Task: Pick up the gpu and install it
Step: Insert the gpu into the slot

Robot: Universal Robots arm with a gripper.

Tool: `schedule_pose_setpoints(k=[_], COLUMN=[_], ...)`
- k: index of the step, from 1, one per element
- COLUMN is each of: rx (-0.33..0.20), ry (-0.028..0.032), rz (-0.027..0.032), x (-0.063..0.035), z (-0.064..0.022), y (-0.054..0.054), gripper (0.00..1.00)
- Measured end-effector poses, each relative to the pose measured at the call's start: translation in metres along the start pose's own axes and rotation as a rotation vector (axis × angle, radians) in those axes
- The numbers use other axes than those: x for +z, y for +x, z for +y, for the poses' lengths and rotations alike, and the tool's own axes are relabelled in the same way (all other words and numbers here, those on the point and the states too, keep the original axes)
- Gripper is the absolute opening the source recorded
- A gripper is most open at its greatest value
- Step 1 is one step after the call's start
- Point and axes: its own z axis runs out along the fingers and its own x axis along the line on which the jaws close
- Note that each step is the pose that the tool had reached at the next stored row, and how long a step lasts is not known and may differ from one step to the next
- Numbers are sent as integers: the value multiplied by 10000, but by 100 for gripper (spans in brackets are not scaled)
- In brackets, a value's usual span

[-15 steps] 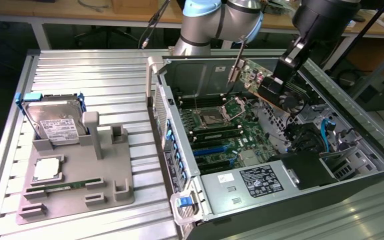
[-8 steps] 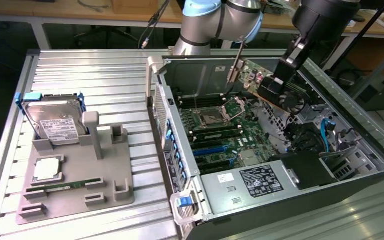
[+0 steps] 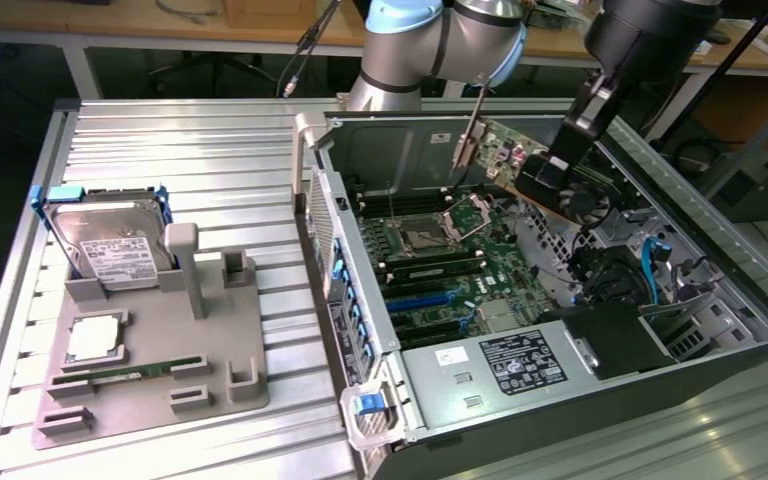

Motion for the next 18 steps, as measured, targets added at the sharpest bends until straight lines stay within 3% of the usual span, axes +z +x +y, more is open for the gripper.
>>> schedule_pose_setpoints(k=[18], rx=[-877], ry=[-11], rz=[25], x=[0], z=[0], y=[0], gripper=[27])
